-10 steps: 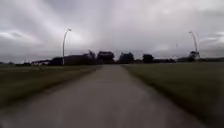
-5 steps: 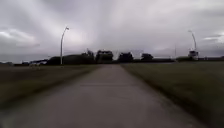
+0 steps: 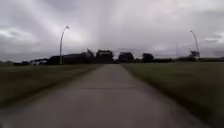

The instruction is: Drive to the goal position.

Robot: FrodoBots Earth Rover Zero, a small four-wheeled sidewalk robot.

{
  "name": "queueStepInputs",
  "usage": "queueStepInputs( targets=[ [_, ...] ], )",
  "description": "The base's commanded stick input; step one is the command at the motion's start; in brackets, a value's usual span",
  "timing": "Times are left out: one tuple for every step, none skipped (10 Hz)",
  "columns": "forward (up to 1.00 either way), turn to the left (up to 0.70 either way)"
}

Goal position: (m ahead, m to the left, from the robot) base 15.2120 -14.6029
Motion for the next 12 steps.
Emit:
queueStepInputs(
  targets=[
    [0.70, 0.00],
    [0.70, 0.00],
    [0.70, 0.00],
    [0.70, 0.00],
    [0.70, 0.00],
    [0.70, 0.00],
    [0.70, 0.00],
    [0.70, 0.00],
    [0.70, 0.00],
    [0.70, 0.00],
    [0.70, 0.00],
    [0.70, 0.00]
  ],
)
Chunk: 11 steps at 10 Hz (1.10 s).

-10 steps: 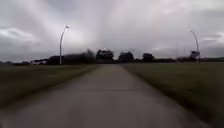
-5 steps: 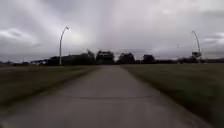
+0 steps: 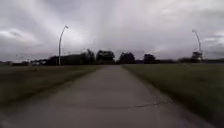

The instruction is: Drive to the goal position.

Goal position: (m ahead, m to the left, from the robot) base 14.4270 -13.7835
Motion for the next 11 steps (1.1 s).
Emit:
queueStepInputs(
  targets=[
    [0.70, 0.00],
    [0.70, 0.00],
    [0.70, 0.00],
    [0.70, 0.00],
    [0.70, 0.00],
    [0.70, 0.00],
    [0.70, 0.00],
    [0.70, 0.00],
    [0.70, 0.00],
    [0.70, 0.00],
    [0.70, 0.00]
  ],
)
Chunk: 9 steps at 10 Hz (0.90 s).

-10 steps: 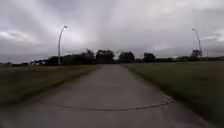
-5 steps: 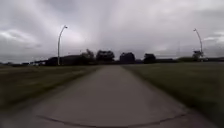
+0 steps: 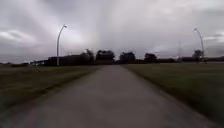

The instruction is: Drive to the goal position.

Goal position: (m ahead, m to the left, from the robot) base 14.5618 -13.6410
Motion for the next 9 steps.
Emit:
queueStepInputs(
  targets=[
    [0.70, 0.00],
    [0.70, 0.00],
    [0.70, 0.00],
    [0.70, 0.00],
    [0.70, 0.00],
    [0.70, 0.00],
    [0.70, 0.00],
    [0.70, 0.00],
    [0.70, 0.00]
  ],
)
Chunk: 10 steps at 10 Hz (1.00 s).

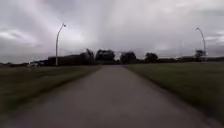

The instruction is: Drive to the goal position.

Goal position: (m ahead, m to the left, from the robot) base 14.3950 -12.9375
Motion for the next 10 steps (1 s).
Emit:
queueStepInputs(
  targets=[
    [0.70, 0.00],
    [0.70, 0.00],
    [0.70, 0.00],
    [0.70, 0.00],
    [0.70, 0.00],
    [0.70, 0.00],
    [0.70, 0.00],
    [0.70, 0.00],
    [0.70, 0.00],
    [0.70, 0.00]
  ],
)
